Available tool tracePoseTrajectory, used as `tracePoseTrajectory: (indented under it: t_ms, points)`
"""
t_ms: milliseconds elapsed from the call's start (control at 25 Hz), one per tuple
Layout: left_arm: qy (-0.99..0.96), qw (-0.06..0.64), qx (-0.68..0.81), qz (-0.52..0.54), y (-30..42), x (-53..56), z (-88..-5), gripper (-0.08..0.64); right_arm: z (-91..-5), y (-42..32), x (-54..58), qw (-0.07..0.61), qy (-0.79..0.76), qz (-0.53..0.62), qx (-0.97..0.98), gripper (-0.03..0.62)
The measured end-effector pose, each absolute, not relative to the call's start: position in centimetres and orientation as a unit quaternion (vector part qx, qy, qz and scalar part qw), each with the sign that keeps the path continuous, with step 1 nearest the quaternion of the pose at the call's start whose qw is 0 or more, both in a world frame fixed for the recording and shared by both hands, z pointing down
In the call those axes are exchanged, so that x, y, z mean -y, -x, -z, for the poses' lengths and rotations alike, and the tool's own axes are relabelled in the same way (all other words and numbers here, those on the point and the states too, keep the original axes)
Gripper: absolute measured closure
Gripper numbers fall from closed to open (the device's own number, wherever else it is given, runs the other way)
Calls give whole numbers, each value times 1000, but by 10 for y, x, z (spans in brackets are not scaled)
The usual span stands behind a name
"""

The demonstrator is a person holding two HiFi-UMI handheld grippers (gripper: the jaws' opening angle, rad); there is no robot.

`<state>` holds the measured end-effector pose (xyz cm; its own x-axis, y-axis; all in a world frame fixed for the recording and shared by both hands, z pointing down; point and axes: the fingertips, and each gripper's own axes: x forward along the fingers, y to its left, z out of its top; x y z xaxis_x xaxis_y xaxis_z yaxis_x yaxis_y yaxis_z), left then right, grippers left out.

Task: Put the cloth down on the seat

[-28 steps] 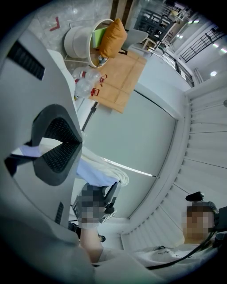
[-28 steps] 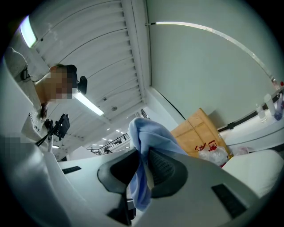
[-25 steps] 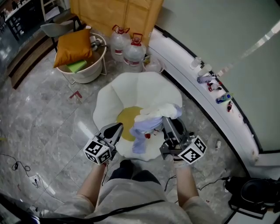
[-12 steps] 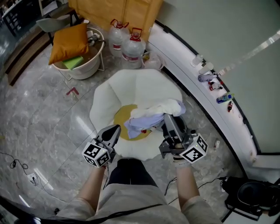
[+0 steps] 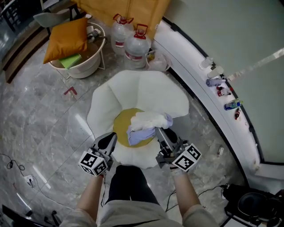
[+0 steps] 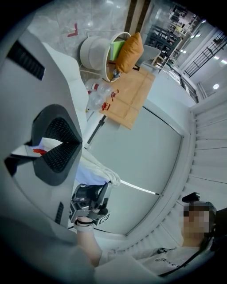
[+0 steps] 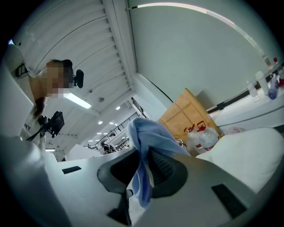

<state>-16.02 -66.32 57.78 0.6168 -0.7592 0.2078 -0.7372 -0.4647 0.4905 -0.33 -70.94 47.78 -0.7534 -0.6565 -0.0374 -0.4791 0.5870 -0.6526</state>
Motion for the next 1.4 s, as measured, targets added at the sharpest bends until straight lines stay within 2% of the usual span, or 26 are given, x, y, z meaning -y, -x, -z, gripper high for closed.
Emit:
tracePoseTrajectory:
  t_ms: [840, 1400]
  points:
    - [-820, 327, 470, 4, 157, 706, -704, 546, -709, 4, 759, 75, 346, 408, -842, 512]
    - [-823, 322, 467, -14, 140, 735, -800, 546, -820, 4, 763, 36, 336, 428, -838, 512]
